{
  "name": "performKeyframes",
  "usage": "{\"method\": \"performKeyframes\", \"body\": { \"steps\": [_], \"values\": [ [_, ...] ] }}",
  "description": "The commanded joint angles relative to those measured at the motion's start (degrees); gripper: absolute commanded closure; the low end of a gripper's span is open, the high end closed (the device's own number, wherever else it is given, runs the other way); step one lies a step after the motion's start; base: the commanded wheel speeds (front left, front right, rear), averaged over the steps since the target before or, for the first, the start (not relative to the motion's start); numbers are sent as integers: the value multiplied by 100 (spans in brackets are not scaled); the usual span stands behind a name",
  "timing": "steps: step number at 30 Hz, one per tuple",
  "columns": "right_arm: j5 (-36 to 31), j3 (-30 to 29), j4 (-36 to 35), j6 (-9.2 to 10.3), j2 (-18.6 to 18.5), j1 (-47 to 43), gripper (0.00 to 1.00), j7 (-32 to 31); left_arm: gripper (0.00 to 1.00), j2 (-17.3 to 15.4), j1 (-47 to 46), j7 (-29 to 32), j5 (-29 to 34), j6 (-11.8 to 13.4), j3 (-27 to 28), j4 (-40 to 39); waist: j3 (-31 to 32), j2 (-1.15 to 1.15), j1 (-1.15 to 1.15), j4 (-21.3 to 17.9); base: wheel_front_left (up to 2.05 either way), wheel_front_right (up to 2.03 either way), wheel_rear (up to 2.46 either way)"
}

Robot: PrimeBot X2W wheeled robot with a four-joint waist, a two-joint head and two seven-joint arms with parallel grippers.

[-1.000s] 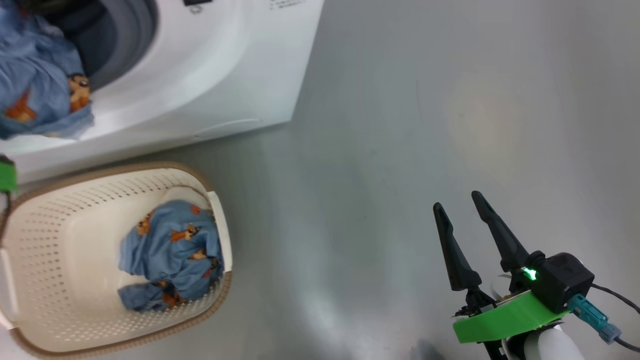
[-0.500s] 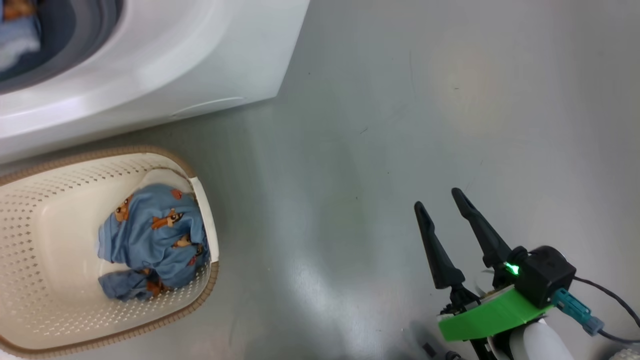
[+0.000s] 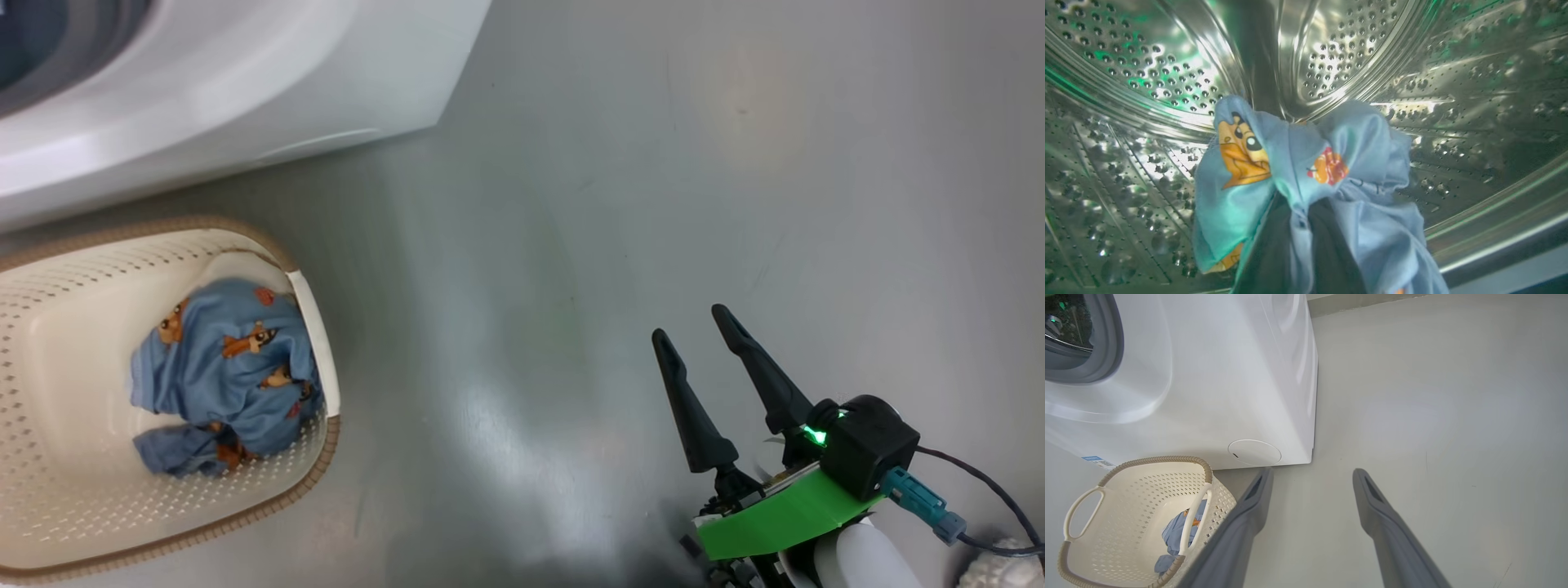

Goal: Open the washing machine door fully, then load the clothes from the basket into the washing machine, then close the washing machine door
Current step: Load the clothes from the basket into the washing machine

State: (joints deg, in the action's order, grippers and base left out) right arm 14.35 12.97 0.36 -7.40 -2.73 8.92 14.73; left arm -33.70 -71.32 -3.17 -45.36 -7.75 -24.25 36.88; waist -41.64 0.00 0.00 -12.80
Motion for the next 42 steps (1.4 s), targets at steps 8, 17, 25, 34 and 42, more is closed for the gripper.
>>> {"method": "performKeyframes", "body": {
  "steps": [8, 17, 25, 34, 42],
  "values": [
    [82, 268, -160, -9, -15, -77, 0, 27, 100, -603, -430, 13, -408, 26, -111, -13, -353, 0, 0, -80, 0, 0, 0],
    [115, 383, -246, -9, -15, -19, 0, 27, 100, -721, -839, -1157, 138, 27, 78, 183, -529, 0, 0, -122, 0, 0, 0],
    [143, 356, -197, -9, -15, 16, 0, 27, 0, -614, -755, -1181, 218, 27, 75, 361, -523, 0, 0, -88, 0, 0, 0],
    [149, 249, -85, -9, -15, 101, 0, 27, 0, -486, -515, -1182, 335, 27, 0, 406, -228, 0, 0, 62, 0, 0, 0],
    [125, 145, 48, -9, -15, 207, 0, 27, 0, -235, -134, -1182, 212, 27, 27, 266, 51, 0, 0, 279, 0, 0, 0]
  ]
}}
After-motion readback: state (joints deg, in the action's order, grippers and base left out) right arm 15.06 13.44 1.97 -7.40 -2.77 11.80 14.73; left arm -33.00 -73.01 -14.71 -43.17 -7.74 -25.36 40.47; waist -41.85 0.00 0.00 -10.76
